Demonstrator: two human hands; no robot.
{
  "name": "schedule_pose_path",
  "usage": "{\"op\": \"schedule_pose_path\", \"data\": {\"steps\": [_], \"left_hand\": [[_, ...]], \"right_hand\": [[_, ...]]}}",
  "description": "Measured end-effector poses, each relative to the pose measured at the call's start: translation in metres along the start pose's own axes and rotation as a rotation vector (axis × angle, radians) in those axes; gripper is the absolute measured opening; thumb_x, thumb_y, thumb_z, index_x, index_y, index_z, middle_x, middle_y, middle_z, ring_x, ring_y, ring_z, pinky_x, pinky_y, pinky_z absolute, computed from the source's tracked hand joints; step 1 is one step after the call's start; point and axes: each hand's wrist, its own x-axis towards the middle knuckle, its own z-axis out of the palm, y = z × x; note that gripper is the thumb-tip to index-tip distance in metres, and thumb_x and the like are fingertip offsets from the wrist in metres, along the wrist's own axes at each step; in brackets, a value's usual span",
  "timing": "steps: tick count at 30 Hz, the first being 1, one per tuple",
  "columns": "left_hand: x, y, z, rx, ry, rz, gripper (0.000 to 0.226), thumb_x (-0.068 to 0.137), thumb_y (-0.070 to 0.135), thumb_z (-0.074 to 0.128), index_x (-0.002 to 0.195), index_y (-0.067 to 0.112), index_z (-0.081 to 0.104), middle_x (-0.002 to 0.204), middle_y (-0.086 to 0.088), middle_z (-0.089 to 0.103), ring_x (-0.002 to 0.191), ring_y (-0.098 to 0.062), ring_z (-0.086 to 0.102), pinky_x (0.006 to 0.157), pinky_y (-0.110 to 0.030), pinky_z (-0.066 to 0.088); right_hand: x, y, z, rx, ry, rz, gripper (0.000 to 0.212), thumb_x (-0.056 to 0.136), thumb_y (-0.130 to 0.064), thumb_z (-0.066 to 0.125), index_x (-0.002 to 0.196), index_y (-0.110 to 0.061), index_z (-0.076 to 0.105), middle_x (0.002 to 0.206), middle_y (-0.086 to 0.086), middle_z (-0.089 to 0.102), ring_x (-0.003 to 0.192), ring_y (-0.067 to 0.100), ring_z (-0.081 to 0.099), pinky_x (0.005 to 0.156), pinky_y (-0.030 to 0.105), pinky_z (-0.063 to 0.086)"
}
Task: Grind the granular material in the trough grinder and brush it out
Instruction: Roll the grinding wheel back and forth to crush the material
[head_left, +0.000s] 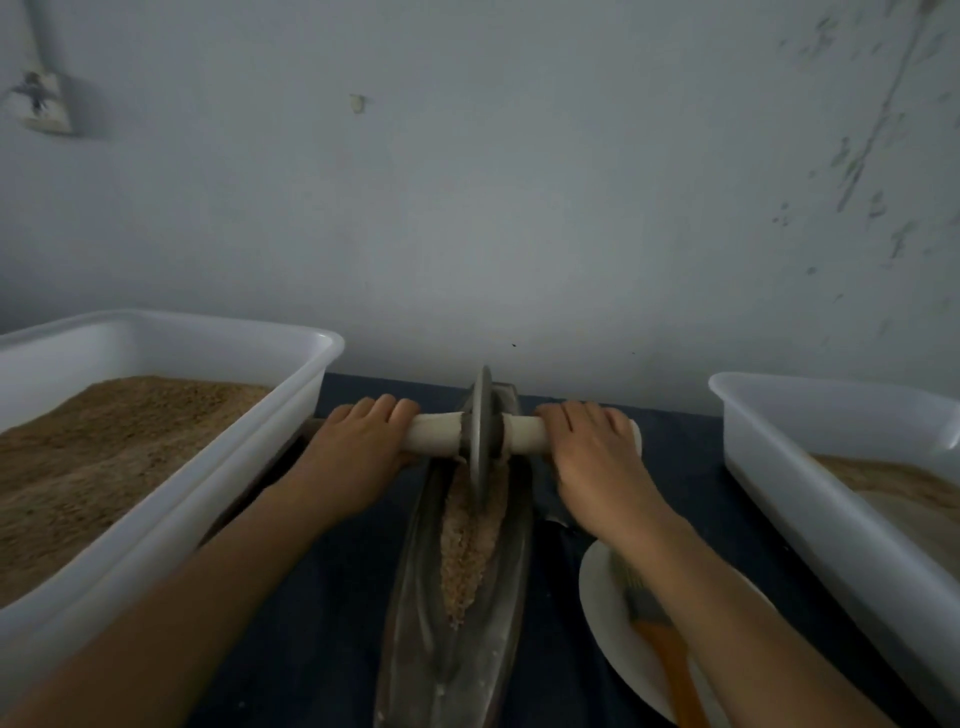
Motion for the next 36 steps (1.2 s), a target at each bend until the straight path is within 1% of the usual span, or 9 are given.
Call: {"op": "schedule_pose_path", "data": {"steps": [3,6,11,16,20,25,28,31,36], "left_hand": [[0.000,0.002,-0.002,-0.014,0.019,0.019,0.040,0.092,0.045,0.048,0.126,0.025,0.039,0.124,0.004,0.048,0.112,-0.014,0.048,0.094,-0.029,0.036],[-0.004,0.003,-0.018,0.008,-0.066,0.073,0.038,0.092,0.045,0.049,0.123,0.026,0.039,0.123,0.007,0.049,0.112,-0.012,0.048,0.096,-0.027,0.036],[-0.021,-0.001,-0.064,-0.227,-0.524,0.150,0.031,0.087,0.039,0.060,0.113,0.035,0.042,0.104,0.017,0.050,0.093,0.000,0.049,0.079,-0.016,0.037],[-0.028,-0.005,-0.084,-0.297,-0.764,0.131,0.032,0.085,0.043,0.062,0.110,0.037,0.043,0.096,0.020,0.050,0.086,0.003,0.048,0.070,-0.010,0.036],[-0.019,0.001,-0.066,-0.234,-0.627,0.076,0.034,0.089,0.036,0.058,0.118,0.032,0.040,0.114,0.010,0.050,0.102,-0.007,0.049,0.089,-0.023,0.039],[0.000,0.003,-0.018,-0.031,-0.097,0.013,0.038,0.092,0.039,0.051,0.126,0.026,0.038,0.124,0.005,0.047,0.114,-0.014,0.046,0.098,-0.030,0.034],[0.003,0.003,-0.004,-0.080,0.064,-0.012,0.037,0.090,0.038,0.054,0.123,0.026,0.043,0.119,0.006,0.049,0.109,-0.013,0.047,0.095,-0.028,0.033],[0.003,-0.002,-0.009,-0.125,-0.007,0.005,0.037,0.087,0.039,0.058,0.119,0.027,0.046,0.115,0.006,0.052,0.106,-0.013,0.050,0.090,-0.028,0.036],[-0.007,0.001,-0.040,-0.197,-0.283,0.097,0.033,0.083,0.032,0.064,0.111,0.032,0.046,0.105,0.011,0.051,0.096,-0.007,0.051,0.082,-0.022,0.037]], "right_hand": [[-0.003,0.005,-0.001,-0.005,-0.029,-0.023,0.042,0.091,-0.019,0.051,0.132,-0.019,0.040,0.122,0.000,0.048,0.111,0.019,0.043,0.089,0.031,0.027],[-0.009,0.002,-0.016,-0.011,-0.202,-0.041,0.030,0.094,-0.018,0.048,0.123,-0.015,0.041,0.119,0.003,0.049,0.106,0.021,0.046,0.077,0.031,0.028],[-0.020,-0.004,-0.067,0.241,-0.714,-0.070,0.026,0.094,-0.033,0.052,0.110,-0.014,0.043,0.103,0.002,0.050,0.089,0.014,0.047,0.068,0.027,0.036],[-0.025,-0.006,-0.085,0.276,-0.807,-0.112,0.034,0.092,-0.039,0.054,0.114,-0.013,0.047,0.108,0.005,0.054,0.091,0.015,0.050,0.073,0.029,0.040],[-0.016,-0.002,-0.065,0.257,-0.670,-0.051,0.032,0.093,-0.033,0.055,0.117,-0.013,0.047,0.112,0.004,0.054,0.096,0.016,0.051,0.069,0.027,0.037],[-0.002,0.008,-0.016,0.073,-0.166,0.006,0.032,0.092,-0.018,0.050,0.123,-0.017,0.045,0.119,0.003,0.052,0.107,0.021,0.049,0.081,0.032,0.034],[0.002,0.011,0.001,0.038,-0.012,0.018,0.041,0.090,-0.015,0.051,0.130,-0.019,0.043,0.122,-0.001,0.051,0.111,0.018,0.046,0.090,0.030,0.030],[0.001,0.011,-0.004,0.027,-0.077,-0.024,0.037,0.091,-0.016,0.050,0.127,-0.019,0.043,0.119,0.000,0.051,0.108,0.019,0.046,0.084,0.031,0.030],[-0.012,0.002,-0.046,0.174,-0.508,-0.061,0.020,0.094,-0.025,0.051,0.108,-0.014,0.043,0.109,0.006,0.052,0.091,0.018,0.049,0.066,0.030,0.033]]}}
